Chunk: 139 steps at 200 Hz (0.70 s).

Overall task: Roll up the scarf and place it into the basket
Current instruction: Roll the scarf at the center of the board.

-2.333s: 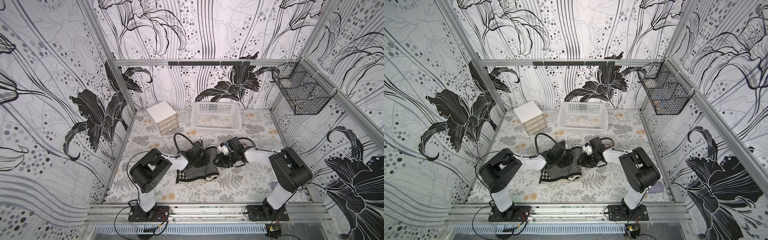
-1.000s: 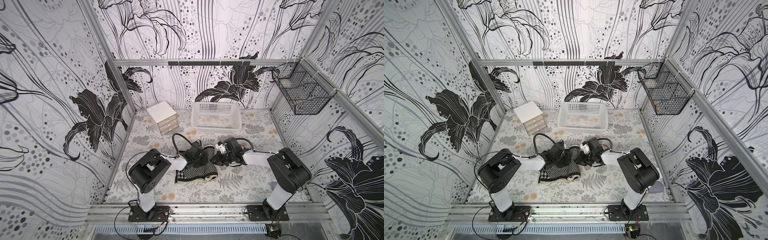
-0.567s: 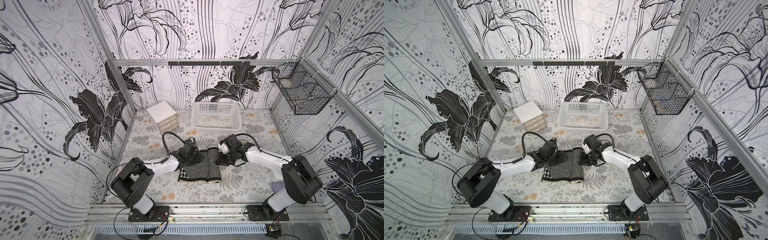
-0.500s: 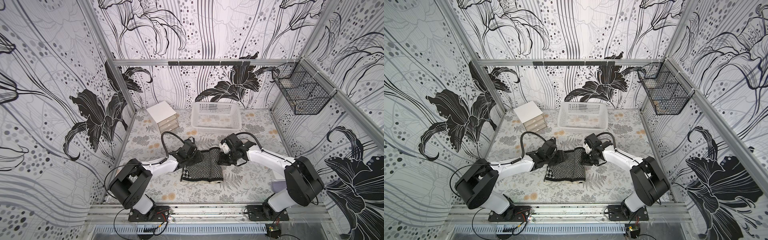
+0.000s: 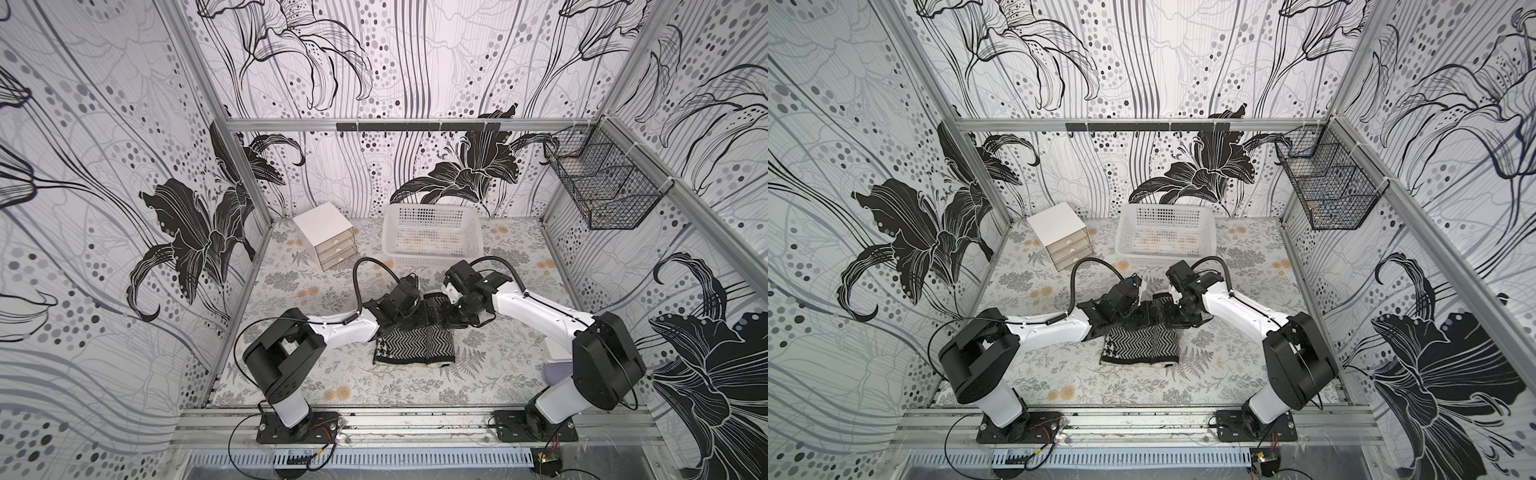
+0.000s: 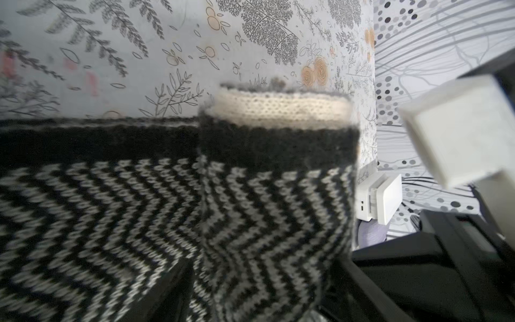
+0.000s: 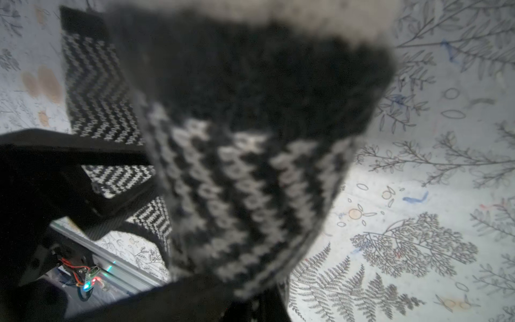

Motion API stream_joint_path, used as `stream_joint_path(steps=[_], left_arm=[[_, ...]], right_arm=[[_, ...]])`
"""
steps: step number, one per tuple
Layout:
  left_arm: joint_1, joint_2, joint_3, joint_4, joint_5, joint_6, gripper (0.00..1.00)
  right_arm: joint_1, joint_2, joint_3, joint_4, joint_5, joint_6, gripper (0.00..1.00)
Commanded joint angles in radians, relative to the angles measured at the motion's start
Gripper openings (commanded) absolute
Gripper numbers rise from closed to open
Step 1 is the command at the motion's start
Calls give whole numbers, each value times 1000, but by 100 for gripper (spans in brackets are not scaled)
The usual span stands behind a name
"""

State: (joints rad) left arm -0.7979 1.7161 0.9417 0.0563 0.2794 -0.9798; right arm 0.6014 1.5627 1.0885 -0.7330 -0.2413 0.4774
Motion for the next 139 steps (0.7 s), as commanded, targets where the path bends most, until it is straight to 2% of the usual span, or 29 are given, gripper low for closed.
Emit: stream_joint_path(steps=[1, 7, 9, 64, 73, 82, 90, 114, 139], left_arm=[[-8, 48, 40, 23, 0, -9, 25], [-8, 51, 37, 18, -5, -15, 4], [-8, 52, 35, 19, -7, -18, 0], [-10, 14, -42, -3, -68, -28, 0], [-7, 9, -63, -1, -80, -34, 0], [1, 3, -93, 12, -82, -38, 0], [12, -2, -128, 33, -79, -42, 0], [51, -6, -234, 131, -44, -46, 0], [87, 11, -290, 210, -16, -31, 0]], right_arm=[[8, 3, -4, 14, 7, 20, 0], [9, 2, -8, 17, 7, 22, 0], [8, 2, -9, 17, 8, 22, 0], [9, -11, -9, 46, -3, 24, 0], [9, -23, -14, 46, 10, 27, 9], [7, -39, -26, 38, 29, 30, 24], [3, -47, -35, 27, 48, 30, 29], [-13, -69, -67, 25, 68, 35, 34], [-19, -71, -64, -5, 143, 36, 36]])
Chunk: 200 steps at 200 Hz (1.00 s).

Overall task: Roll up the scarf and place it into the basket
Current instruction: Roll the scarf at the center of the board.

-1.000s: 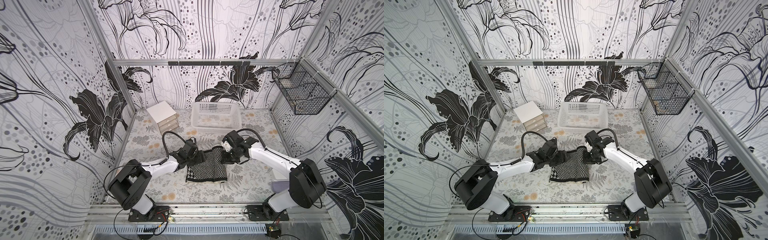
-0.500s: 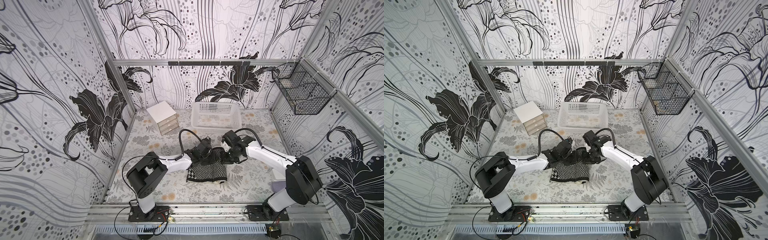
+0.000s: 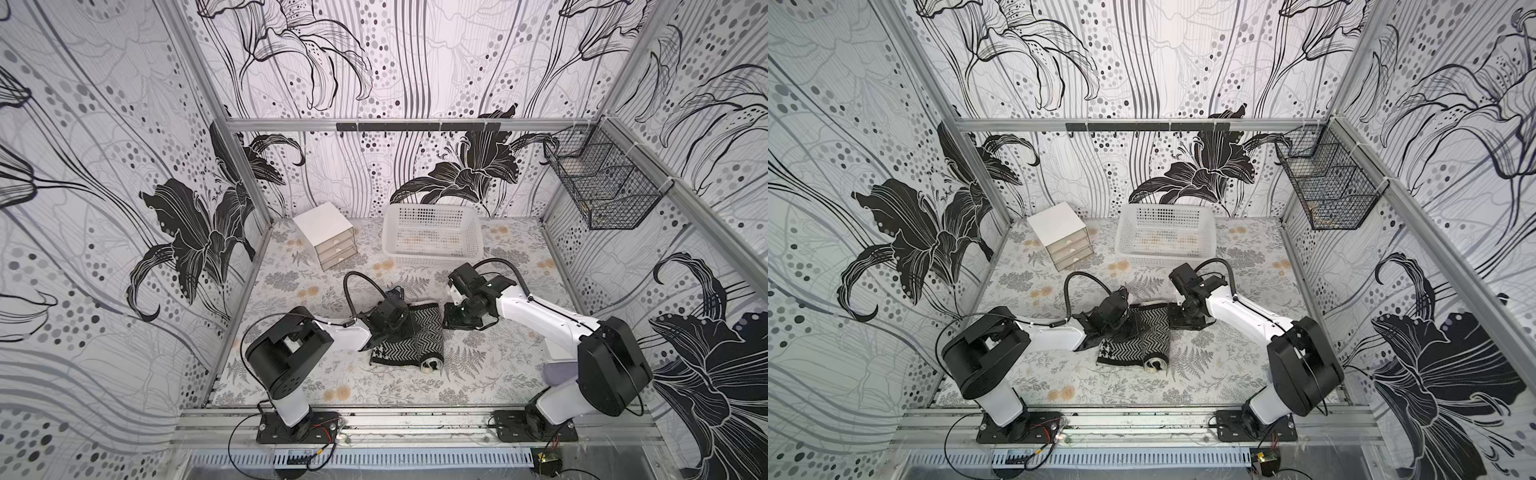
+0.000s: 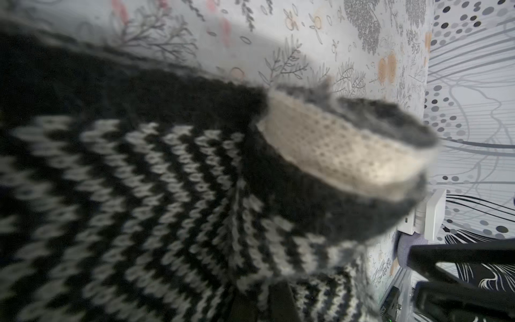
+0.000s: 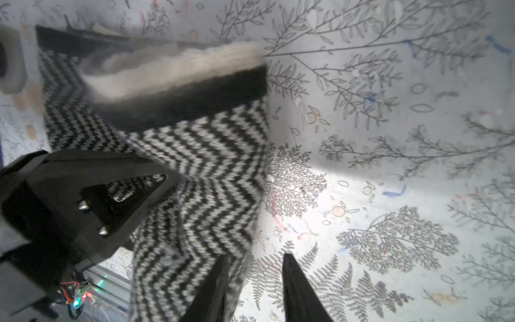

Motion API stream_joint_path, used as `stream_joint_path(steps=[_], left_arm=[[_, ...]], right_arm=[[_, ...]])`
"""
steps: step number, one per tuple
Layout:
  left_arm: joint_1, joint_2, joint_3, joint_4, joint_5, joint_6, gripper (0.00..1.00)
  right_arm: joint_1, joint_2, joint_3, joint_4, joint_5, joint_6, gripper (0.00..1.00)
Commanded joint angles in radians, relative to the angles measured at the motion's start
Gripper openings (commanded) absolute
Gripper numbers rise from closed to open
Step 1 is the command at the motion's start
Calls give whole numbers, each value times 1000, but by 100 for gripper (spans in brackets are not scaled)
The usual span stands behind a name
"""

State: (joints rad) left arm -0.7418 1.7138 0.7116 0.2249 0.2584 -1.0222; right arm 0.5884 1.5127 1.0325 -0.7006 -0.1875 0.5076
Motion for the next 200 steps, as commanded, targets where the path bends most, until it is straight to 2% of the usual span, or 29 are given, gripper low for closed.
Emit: stream_joint_path(steps=[1, 18, 65, 91, 104, 159, 171, 200], left_arm=[[31, 13, -61, 46, 6, 12, 0], [39, 31, -76, 99, 25, 17, 0], [50, 78, -86, 183, 54, 10, 0], [60, 95, -96, 220, 72, 6, 0], [62, 102, -104, 240, 79, 0, 0], [62, 121, -106, 284, 91, -10, 0], [62, 121, -106, 290, 91, -13, 0], [62, 133, -109, 323, 100, -25, 0]], right_arm=[[-6, -19, -6, -40, 92, 7, 37], [-6, 21, -3, -32, 84, -2, 37], [-3, 117, -77, 181, -97, 26, 39], [-3, 147, -100, 256, -148, 42, 40], [-5, 152, -126, 328, -219, 57, 40], [-1, 229, -197, 619, -419, 180, 52], [2, 241, -211, 673, -437, 207, 51], [1, 270, -243, 823, -464, 288, 39]])
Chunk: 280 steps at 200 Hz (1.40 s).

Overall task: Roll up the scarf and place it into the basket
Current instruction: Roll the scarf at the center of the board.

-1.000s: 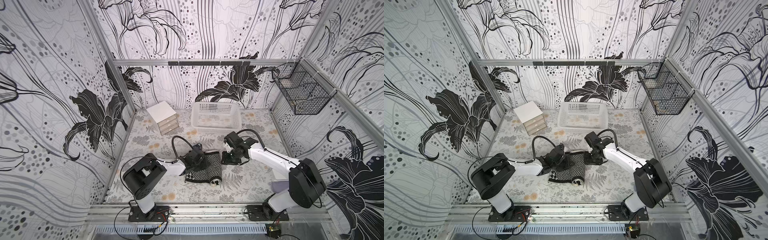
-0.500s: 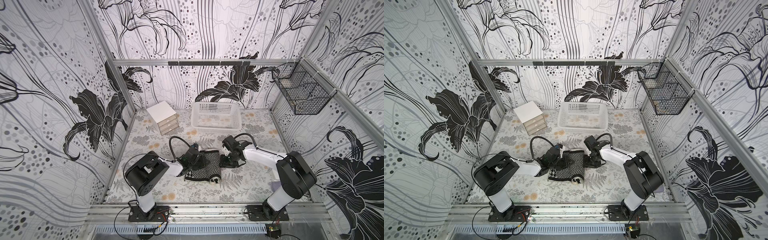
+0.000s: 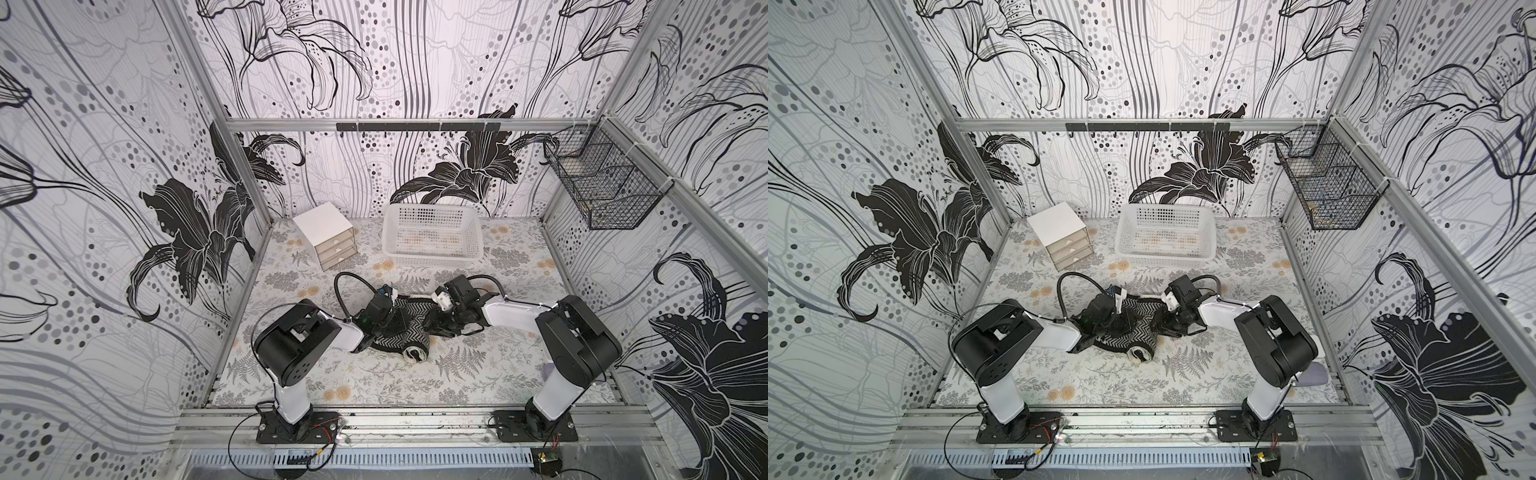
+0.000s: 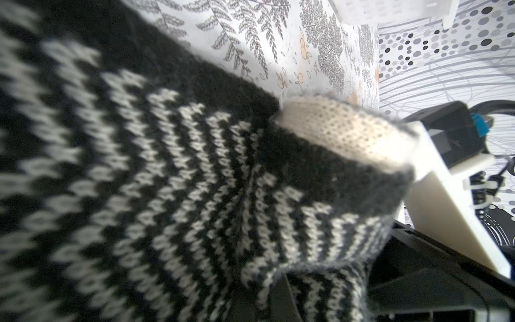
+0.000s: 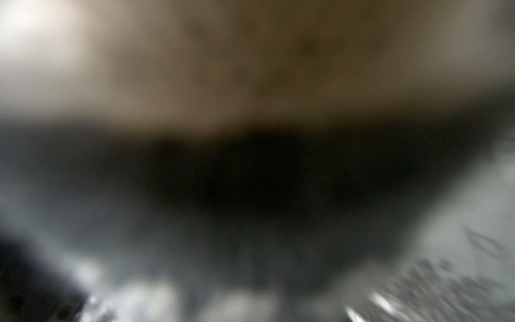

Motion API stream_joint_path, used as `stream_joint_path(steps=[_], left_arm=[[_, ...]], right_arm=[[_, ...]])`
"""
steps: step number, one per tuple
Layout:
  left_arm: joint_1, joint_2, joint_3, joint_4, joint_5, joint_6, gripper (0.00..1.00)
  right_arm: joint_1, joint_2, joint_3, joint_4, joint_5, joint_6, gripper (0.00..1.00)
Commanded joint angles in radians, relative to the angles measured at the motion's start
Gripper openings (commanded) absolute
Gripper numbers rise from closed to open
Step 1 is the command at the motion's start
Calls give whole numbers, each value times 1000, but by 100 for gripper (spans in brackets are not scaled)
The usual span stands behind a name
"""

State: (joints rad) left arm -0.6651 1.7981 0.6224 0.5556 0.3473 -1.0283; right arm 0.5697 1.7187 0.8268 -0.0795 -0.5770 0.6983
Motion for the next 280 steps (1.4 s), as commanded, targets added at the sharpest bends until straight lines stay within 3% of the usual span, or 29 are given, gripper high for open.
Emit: stream_joint_path(steps=[1, 29, 55, 74, 81, 91, 98, 112, 123, 143, 161, 179, 198, 208, 219, 222, 238, 254, 280], left_arm=[[-15, 49, -19, -6, 11, -21, 0], [-15, 51, -27, 14, 15, -31, 0], [-7, -1, -37, -24, 14, -21, 0], [17, -97, -34, -161, -16, 36, 10], [21, -133, -24, -227, -39, 63, 19], [27, -172, -9, -308, -64, 96, 48], [30, -192, -6, -334, -72, 108, 61], [34, -221, -10, -349, -77, 118, 78], [33, -239, -4, -369, -79, 123, 85], [21, -275, 6, -378, -62, 125, 88], [-45, -299, 75, -438, -55, 158, 88], [-132, -266, 181, -526, -72, 190, 89], [-174, -201, 222, -496, -53, 170, 89], [-186, -163, 238, -487, -47, 162, 87], [-198, -132, 252, -482, -46, 159, 79], [-200, -125, 257, -483, -46, 158, 74], [-201, -101, 259, -491, -56, 148, 25], [-199, -98, 260, -517, -78, 147, 2], [-185, -115, 234, -538, -120, 142, 0]], right_arm=[[20, 65, -37, 205, -73, 99, 38], [22, 70, -34, 214, -42, 113, 0], [22, 2, -43, 105, 20, 83, 0], [22, -83, -51, -50, 68, 28, 0], [22, -108, -51, -111, 84, 8, 0], [20, -142, -52, -190, 105, -22, 0], [18, -162, -50, -241, 116, -44, 0], [12, -185, -26, -344, 138, -89, 0], [9, -193, 3, -427, 149, -129, 0], [5, -220, 55, -552, 189, -179, 0], [-3, -216, 104, -638, 209, -221, 0], [-20, -192, 139, -673, 204, -244, 0], [-22, -170, 172, -687, 210, -252, 0], [-22, -159, 191, -692, 216, -254, 0], [-22, -146, 208, -692, 215, -254, 0], [-22, -143, 212, -692, 215, -255, 0], [-24, -136, 225, -687, 216, -254, 0], [-24, -133, 235, -684, 219, -254, 0], [-24, -134, 247, -687, 243, -254, 0]])
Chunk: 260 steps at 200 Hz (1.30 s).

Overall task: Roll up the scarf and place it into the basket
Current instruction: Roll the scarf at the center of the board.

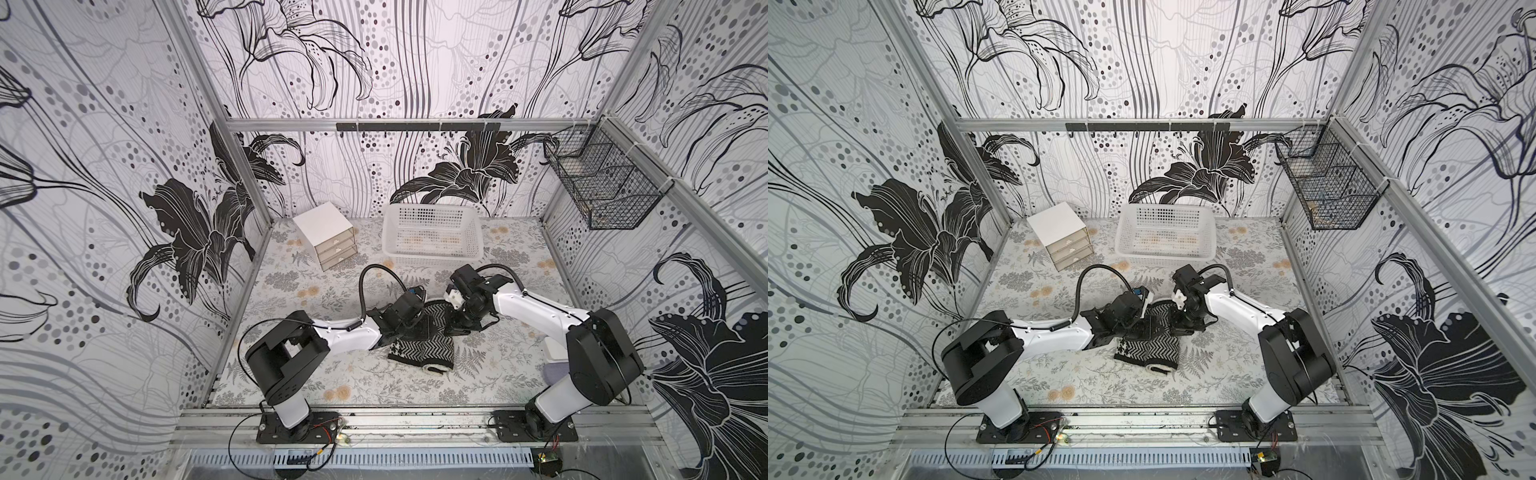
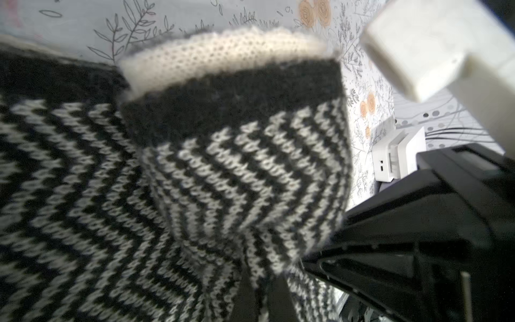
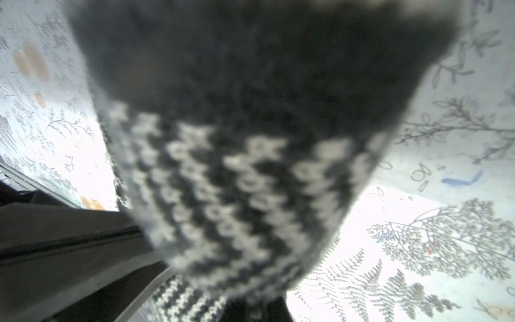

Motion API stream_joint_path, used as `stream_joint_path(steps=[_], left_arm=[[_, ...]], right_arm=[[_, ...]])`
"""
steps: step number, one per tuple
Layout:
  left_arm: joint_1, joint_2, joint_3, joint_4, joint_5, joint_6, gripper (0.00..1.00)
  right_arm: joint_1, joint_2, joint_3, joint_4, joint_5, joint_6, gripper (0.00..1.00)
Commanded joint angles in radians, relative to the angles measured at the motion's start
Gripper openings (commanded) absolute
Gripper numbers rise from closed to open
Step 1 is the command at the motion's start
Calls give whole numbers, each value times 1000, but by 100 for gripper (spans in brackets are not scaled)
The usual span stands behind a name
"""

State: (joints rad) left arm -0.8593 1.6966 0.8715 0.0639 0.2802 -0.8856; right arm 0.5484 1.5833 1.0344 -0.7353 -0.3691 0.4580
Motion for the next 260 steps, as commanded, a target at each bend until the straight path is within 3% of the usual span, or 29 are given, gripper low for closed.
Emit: stream_joint_path(steps=[1, 19, 36, 49, 86, 141, 159, 199, 260], left_arm=[[11, -14, -19, -45, -55, -2, 0], [60, -41, -94, 8, -41, -15, 0], [112, -48, -159, 50, -18, -10, 0], [138, -45, -192, 81, 10, 4, 0], [191, -1, -280, 279, 98, 12, 0], [206, 135, -319, 533, 220, -8, 0], [207, 158, -322, 557, 229, -11, 0], [208, 142, -330, 539, 210, -7, 0], [206, 155, -335, 587, 209, -37, 0]], right_arm=[[-2, 0, 39, -31, 36, -14, 0], [-12, -37, -4, -16, 65, 4, 24], [-28, -71, -64, 27, 53, 22, 39], [-28, -86, -90, 47, 63, 32, 44], [-28, -53, -111, 94, 111, 48, 46], [-28, 80, -110, 338, -51, 70, 48], [-28, 140, -117, 435, -128, 95, 48], [-28, 117, -201, 653, -252, 203, 48], [-14, 92, -289, 921, -340, 354, 48]])
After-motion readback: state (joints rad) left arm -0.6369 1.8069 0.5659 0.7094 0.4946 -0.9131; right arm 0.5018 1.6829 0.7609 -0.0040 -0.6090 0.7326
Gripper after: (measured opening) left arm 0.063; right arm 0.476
